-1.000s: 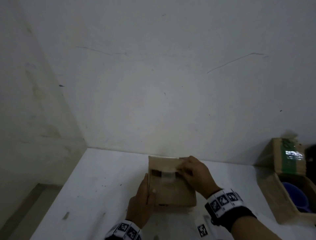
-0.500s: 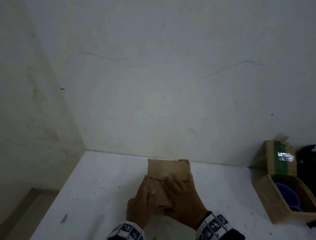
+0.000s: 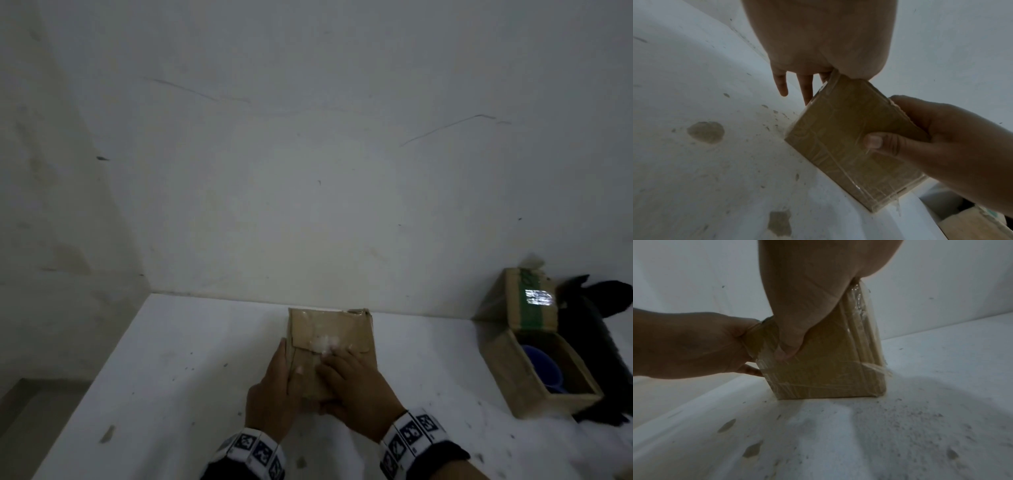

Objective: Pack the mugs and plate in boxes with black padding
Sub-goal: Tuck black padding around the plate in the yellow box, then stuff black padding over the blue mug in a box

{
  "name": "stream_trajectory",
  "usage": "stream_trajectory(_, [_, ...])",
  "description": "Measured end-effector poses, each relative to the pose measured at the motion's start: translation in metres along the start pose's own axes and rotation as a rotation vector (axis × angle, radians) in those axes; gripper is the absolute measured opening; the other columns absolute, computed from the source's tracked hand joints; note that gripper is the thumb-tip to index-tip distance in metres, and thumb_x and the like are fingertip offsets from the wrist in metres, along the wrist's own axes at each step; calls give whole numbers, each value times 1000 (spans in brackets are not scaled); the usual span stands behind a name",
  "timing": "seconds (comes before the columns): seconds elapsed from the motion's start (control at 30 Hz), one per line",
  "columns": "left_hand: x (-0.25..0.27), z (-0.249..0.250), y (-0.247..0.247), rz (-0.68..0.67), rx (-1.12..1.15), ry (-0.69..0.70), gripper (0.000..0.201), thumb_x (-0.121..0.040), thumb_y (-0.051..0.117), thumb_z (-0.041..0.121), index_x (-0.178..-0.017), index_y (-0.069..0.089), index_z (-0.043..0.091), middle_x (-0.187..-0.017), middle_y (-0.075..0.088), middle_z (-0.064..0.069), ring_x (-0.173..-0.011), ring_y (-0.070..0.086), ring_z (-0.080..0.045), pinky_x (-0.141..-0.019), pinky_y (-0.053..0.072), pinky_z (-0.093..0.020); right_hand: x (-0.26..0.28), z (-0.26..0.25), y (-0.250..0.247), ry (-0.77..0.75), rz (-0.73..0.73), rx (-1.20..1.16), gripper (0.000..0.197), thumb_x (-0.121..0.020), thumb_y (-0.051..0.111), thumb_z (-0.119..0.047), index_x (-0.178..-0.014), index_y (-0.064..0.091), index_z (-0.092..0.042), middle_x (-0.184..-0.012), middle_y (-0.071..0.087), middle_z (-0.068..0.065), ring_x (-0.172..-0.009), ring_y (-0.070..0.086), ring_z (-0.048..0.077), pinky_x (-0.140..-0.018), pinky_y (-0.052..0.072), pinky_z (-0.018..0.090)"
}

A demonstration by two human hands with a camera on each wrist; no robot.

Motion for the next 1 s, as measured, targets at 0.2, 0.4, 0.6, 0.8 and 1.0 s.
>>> stream_trajectory(0.2, [2,8,-4,-44,-197,-4,68,-91,21,57,-149,9,24,-154,24,3,-133,39,-22,-106,32,-36,8,2,-4,90,-88,3,42,-80,56,-36,-118,55,-17,-114,58,3,-115,50,26,-112,27,51])
stream_trajectory(0.4, [21,49,-27,145,-315,80,93,-68,9,64,-144,30,15,-144,42,-9,-130,42,-26,-104,31,-45,55,10,-31,65,-118,23,56,-77,54,-43,-126,48,-17,-129,57,5,-122,52,32,-99,42,54])
stream_trajectory(0.6, [84,139,3,133,-110,240,63,-80,53,37,-133,44,5,-132,52,-17,-119,50,-33,-102,40,-43,150,44,-92,162,43,-149,71,-88,24,-66,-140,37,-20,-151,32,1,-145,15,20,-115,-4,38])
stream_trajectory(0.8, [175,239,105,89,-149,660,54,-87,42,45,-137,40,27,-138,45,13,-132,34,-7,-108,30,-31,277,86,-148,209,64,-215,75,-81,24,-71,-133,48,-23,-141,43,2,-138,29,18,-112,17,30])
stream_trajectory(1.0, [255,328,225,11,-108,810,53,-86,42,47,-136,41,28,-136,43,15,-130,29,3,-109,21,-14,416,145,-173,248,117,-257,61,-82,33,-63,-124,55,-24,-127,51,-2,-117,45,15,-101,36,30])
Point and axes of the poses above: each hand's wrist, its own x-axis away from the middle knuckle, its own y-axis out of the palm, z = x × y, the point moved 9 cm from there along -x, towards the middle knuckle
